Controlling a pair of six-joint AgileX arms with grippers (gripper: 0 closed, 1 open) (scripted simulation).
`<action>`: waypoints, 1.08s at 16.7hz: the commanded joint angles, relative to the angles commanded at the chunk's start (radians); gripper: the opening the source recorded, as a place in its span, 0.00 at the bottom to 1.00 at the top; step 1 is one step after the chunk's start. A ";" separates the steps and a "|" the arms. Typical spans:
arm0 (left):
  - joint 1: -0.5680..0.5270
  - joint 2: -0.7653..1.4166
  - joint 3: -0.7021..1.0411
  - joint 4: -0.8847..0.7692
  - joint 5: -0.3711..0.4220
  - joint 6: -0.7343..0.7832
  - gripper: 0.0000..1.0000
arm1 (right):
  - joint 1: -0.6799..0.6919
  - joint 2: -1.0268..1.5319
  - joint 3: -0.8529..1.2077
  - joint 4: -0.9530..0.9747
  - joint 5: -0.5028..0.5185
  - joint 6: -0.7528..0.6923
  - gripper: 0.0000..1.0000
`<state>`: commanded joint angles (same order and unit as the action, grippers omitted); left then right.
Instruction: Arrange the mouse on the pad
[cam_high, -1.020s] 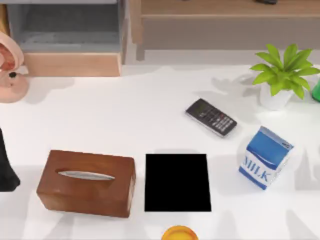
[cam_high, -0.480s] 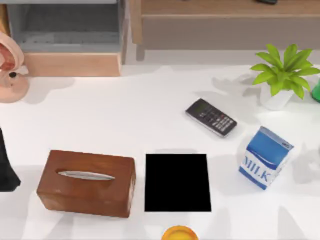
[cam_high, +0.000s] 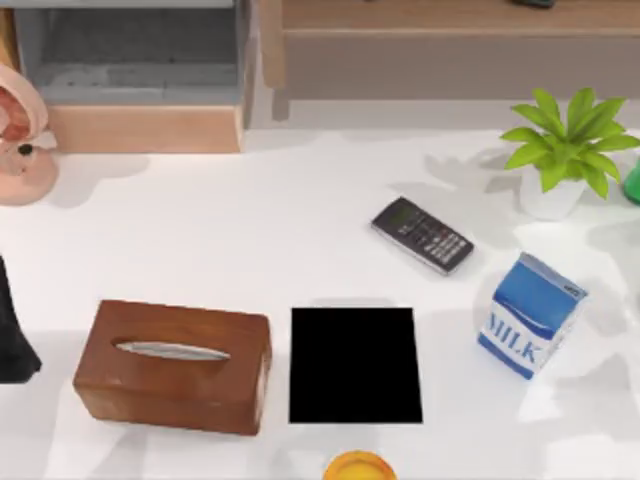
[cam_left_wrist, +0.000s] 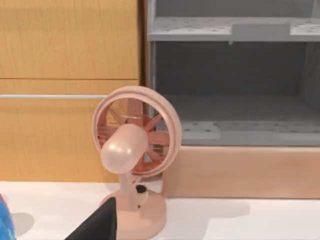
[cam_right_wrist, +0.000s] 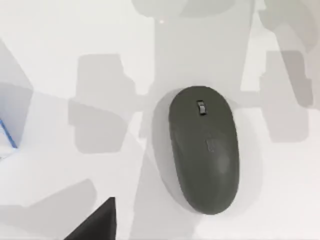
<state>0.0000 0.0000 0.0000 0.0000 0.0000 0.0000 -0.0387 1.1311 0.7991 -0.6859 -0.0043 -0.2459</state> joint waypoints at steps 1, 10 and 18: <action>0.000 0.000 0.000 0.000 0.000 0.000 1.00 | -0.003 0.095 0.064 -0.058 0.000 -0.020 1.00; 0.000 0.000 0.000 0.000 0.000 0.000 1.00 | -0.026 0.631 0.478 -0.384 0.000 -0.139 1.00; 0.000 0.000 0.000 0.000 0.000 0.000 1.00 | -0.022 0.648 0.479 -0.380 0.000 -0.142 1.00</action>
<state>0.0000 0.0000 0.0000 0.0000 0.0000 0.0000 -0.0607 1.7787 1.2780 -1.0657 -0.0043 -0.3883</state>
